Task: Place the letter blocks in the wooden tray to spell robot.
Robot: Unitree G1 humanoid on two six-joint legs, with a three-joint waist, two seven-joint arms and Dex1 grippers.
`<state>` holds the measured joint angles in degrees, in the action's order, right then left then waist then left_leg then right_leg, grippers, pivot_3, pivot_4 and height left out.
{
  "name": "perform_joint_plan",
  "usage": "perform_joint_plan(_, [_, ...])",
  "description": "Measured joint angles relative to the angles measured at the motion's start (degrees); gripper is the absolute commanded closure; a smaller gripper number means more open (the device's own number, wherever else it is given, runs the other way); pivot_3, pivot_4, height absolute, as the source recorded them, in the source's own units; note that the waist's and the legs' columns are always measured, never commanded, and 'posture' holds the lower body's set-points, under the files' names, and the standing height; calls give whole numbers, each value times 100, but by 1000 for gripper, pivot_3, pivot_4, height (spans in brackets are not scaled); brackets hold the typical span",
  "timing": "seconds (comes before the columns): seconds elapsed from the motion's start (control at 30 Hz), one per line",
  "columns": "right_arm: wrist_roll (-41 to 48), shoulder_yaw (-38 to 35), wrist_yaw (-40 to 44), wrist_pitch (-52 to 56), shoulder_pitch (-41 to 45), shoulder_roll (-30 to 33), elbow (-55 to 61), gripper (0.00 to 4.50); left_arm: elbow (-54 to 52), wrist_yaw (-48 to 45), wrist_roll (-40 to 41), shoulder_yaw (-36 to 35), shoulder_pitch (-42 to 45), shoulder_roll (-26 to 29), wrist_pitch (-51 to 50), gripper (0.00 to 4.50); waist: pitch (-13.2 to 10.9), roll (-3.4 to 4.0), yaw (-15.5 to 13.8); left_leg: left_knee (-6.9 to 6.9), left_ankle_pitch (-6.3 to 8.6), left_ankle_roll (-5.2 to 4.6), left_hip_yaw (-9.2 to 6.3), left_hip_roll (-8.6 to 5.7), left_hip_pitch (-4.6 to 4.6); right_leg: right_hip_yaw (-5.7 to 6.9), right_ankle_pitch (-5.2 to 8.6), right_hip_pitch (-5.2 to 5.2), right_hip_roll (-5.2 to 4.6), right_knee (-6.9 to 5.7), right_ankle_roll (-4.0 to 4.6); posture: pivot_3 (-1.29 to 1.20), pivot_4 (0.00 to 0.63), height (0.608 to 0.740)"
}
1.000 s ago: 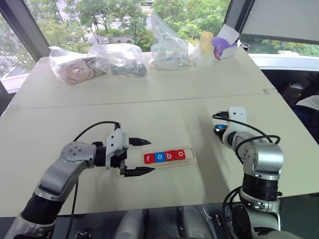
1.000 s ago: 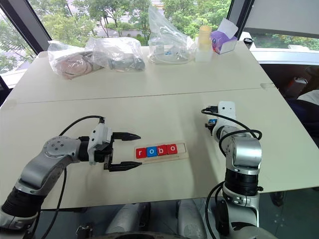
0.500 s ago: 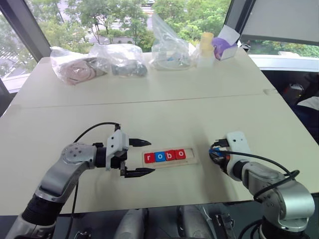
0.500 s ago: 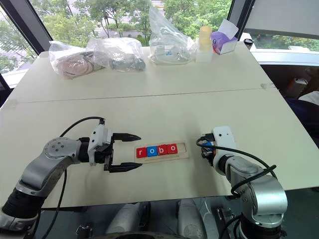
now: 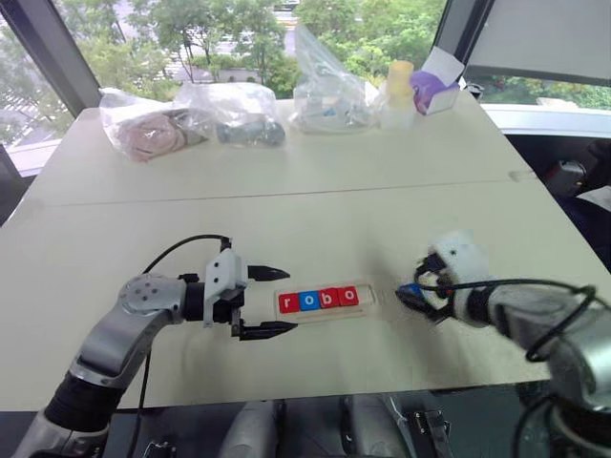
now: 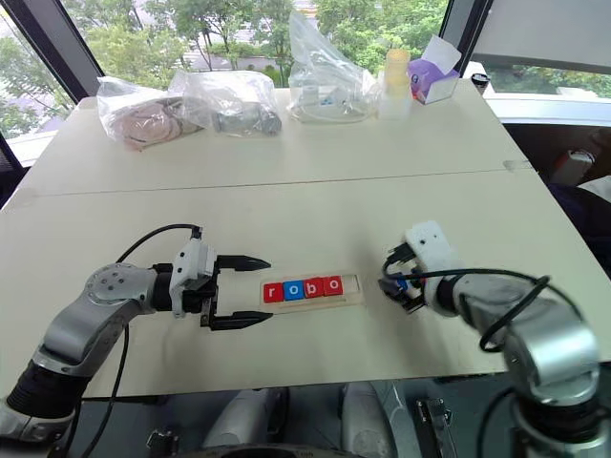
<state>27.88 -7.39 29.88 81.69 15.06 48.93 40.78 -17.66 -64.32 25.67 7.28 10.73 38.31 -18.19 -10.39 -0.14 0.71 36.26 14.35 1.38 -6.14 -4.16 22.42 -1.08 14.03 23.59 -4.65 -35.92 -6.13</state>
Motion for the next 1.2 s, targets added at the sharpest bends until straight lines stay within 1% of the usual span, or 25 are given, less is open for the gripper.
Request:
perform_joint_plan(0.07, [-83,116,611,-896,-7,482,-516,20,57,-10,-8,2,39,-13,0,0,1,-13,1,-1,1,-1,-6,5,-2,9,-3,-8,5,8,-8,0,150,740])
perform_joint_plan(0.1, [-218,287,1043,-1621,-66,773,-897,20,82,-17,-15,13,71,-21,0,0,0,-12,1,-2,1,-1,-4,2,-1,8,-4,-7,1,9,-11,0,150,740])
perform_joint_plan(0.17, [-588,565,1906,-3194,-195,1142,-1678,20,92,-30,-18,16,96,-22,8,0,-1,-13,5,-1,3,-5,1,2,-1,7,-6,-12,0,22,-14,0,150,740])
perform_joint_plan(0.27, [-865,805,2917,-4815,-223,1289,-2498,20,138,-36,-22,23,140,-31,8,0,-2,-15,7,0,5,-7,2,2,0,4,-7,-13,-1,27,-15,0,150,740])
perform_joint_plan(0.37, [-1194,1183,3585,-5948,-66,1274,-3340,20,149,-35,-25,25,161,-37,19,0,-2,-14,12,1,5,-7,3,2,-2,0,-8,-12,-1,25,-14,0,150,740])
perform_joint_plan(0.5, [-1481,1508,4145,-6736,185,1089,-4110,20,145,-28,-23,24,143,-34,26,0,-4,-11,6,0,5,-6,-1,2,-2,-1,-8,-11,-1,24,-12,0,150,740])
perform_joint_plan(0.67, [-1709,1642,4346,-7260,348,821,-4607,20,111,-37,-18,20,122,-10,25,0,-4,-11,-8,1,5,-5,-2,2,-1,-3,-8,-11,-3,25,-11,0,150,740])
perform_joint_plan(0.77, [-1760,1654,4419,-7368,376,700,-4790,20,98,-43,-16,19,117,2,23,0,-4,-10,-11,1,5,-4,-2,1,-1,-4,-8,-11,-4,24,-11,0,150,740])
perform_joint_plan(0.8, [-1768,1653,4430,-7391,394,665,-4811,261,97,-43,-16,19,118,5,22,0,-4,-10,-11,0,5,-5,-3,1,-1,-4,-9,-11,-4,24,-11,0,150,740])
perform_joint_plan(0.87, [-1795,1652,4461,-7469,411,599,-4877,888,96,-44,-15,19,118,8,17,0,-4,-10,-4,0,5,-4,-3,2,-2,-4,-9,-11,-3,24,-10,0,150,740])
perform_joint_plan(0.97, [-1819,1651,4473,-7522,412,577,-4889,2380,96,-46,-14,19,119,21,9,0,-4,-10,-6,1,5,-4,-3,2,-2,-4,-9,-11,-3,23,-10,0,150,740])
perform_joint_plan(1.0, [-1819,1650,4474,-7531,417,563,-4889,2942,96,-47,-14,19,119,26,6,0,-4,-10,-6,1,5,-4,-3,2,-2,-4,-9,-11,-3,23,-9,0,150,740])
perform_joint_plan(1.03, [-1819,1647,4475,-7546,421,552,-4889,3385,96,-47,-14,19,119,29,3,0,-4,-10,-7,1,5,-4,-3,1,-2,-5,-9,-11,-3,23,-9,0,150,740])
perform_joint_plan(1.2, [-1826,1627,4369,-7452,474,463,-4873,3392,92,-45,-10,19,127,30,-9,0,-4,-10,0,2,4,-3,-3,2,-3,-6,-10,-10,-3,21,-8,0,150,740])
